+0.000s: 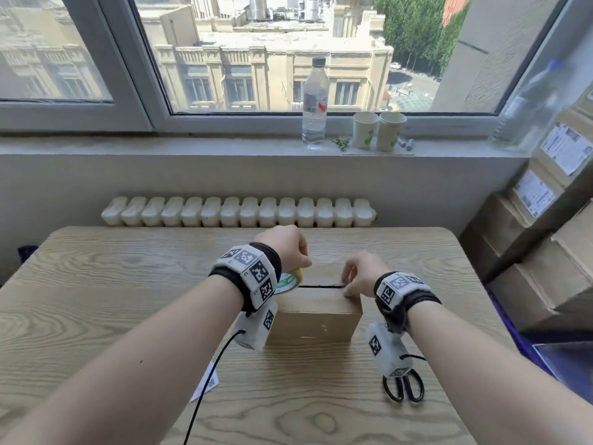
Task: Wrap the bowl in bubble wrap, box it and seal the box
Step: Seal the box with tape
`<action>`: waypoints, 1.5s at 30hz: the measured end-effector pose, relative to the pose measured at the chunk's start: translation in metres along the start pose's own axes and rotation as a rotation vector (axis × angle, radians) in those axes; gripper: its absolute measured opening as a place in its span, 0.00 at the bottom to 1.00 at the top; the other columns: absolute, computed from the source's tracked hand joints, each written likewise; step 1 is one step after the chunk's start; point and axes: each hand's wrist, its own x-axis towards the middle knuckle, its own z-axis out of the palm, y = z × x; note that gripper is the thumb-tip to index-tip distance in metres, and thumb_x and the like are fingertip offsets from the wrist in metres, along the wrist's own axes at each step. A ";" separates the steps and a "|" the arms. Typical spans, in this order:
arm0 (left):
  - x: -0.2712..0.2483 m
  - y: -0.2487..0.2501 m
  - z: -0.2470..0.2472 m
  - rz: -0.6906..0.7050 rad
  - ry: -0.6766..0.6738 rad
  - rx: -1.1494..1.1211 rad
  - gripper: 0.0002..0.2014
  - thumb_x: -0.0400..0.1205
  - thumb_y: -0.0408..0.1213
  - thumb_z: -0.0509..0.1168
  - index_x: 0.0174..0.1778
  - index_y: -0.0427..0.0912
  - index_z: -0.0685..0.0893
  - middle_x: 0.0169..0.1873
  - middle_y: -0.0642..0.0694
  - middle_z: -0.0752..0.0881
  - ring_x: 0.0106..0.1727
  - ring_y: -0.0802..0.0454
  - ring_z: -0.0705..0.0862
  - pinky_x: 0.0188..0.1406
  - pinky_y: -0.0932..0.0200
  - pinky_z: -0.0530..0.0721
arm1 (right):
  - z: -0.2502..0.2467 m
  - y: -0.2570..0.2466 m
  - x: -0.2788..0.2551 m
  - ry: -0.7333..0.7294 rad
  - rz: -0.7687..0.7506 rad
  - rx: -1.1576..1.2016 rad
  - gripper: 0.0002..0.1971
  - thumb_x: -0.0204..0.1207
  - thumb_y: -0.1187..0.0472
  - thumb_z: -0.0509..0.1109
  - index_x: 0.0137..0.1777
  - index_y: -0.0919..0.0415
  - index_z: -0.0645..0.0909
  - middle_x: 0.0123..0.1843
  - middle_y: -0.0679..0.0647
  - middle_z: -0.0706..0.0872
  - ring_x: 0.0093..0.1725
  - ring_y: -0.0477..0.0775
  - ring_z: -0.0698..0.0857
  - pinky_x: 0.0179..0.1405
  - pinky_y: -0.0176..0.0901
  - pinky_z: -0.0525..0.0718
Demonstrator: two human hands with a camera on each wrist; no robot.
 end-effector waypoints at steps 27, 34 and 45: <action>0.053 0.050 0.029 0.022 -0.095 0.207 0.05 0.74 0.44 0.71 0.38 0.47 0.85 0.36 0.49 0.86 0.43 0.48 0.86 0.39 0.58 0.81 | -0.013 0.014 0.015 -0.222 0.038 0.384 0.08 0.73 0.53 0.75 0.33 0.49 0.85 0.41 0.49 0.85 0.43 0.47 0.80 0.53 0.42 0.79; 0.045 0.036 0.023 -0.006 -0.189 0.014 0.24 0.77 0.61 0.62 0.29 0.43 0.80 0.25 0.50 0.85 0.25 0.53 0.81 0.28 0.62 0.77 | -0.020 0.020 0.019 -0.181 0.161 0.333 0.08 0.73 0.60 0.74 0.45 0.64 0.81 0.47 0.58 0.84 0.54 0.59 0.84 0.41 0.42 0.75; 0.032 0.015 0.017 -0.050 -0.116 0.116 0.22 0.70 0.61 0.64 0.20 0.48 0.74 0.18 0.53 0.77 0.22 0.52 0.74 0.24 0.64 0.69 | -0.016 0.069 0.003 -0.190 0.341 0.294 0.12 0.77 0.66 0.68 0.30 0.61 0.81 0.32 0.51 0.89 0.49 0.54 0.89 0.49 0.43 0.85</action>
